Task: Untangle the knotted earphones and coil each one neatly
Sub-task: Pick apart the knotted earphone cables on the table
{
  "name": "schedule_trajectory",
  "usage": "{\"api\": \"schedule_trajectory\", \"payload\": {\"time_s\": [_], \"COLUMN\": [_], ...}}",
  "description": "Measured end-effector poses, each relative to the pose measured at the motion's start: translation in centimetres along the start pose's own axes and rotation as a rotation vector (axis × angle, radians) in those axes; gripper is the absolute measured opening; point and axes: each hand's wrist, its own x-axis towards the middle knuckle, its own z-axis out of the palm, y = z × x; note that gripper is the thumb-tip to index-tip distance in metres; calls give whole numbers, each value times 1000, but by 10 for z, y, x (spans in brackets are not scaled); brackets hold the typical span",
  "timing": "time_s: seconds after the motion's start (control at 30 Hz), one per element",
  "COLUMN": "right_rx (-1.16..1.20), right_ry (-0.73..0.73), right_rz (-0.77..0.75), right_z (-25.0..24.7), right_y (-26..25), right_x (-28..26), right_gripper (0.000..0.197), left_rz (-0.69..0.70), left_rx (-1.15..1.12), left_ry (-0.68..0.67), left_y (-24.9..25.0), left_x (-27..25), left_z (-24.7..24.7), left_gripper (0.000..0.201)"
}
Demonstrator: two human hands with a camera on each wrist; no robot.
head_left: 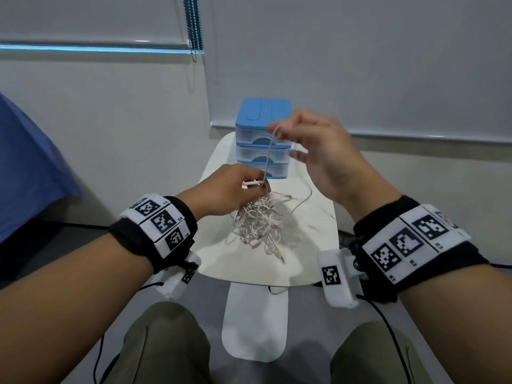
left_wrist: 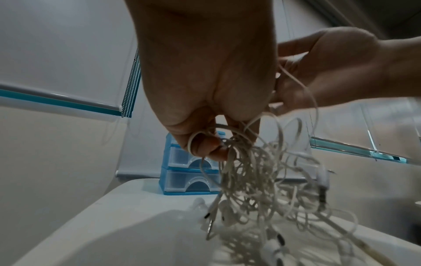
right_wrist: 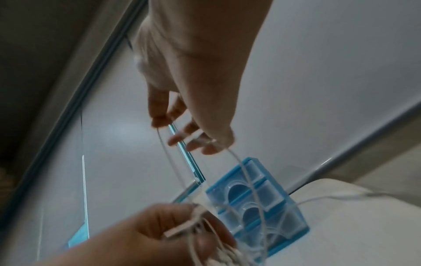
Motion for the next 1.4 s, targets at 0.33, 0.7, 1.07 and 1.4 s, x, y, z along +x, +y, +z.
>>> {"api": "schedule_trajectory", "payload": {"time_s": [0.33, 0.7, 1.07, 1.4], "right_rx": [-628, -401, 170, -1034], "right_ry": [41, 34, 500, 20], "right_rz": [66, 27, -188, 239], "right_z": [1, 5, -22, -53], "right_y": [-10, 10, -20, 52], "right_x": [7, 5, 19, 5], "right_gripper": [26, 24, 41, 16], "left_rz": [-55, -22, -188, -243], "left_rx": [69, 12, -25, -81], "left_ry": [6, -8, -55, -27], "left_y": [-6, -6, -8, 2], "left_x": [-4, -6, -9, -8], "left_z": [0, 1, -8, -11], "left_gripper": [16, 10, 13, 22]}}
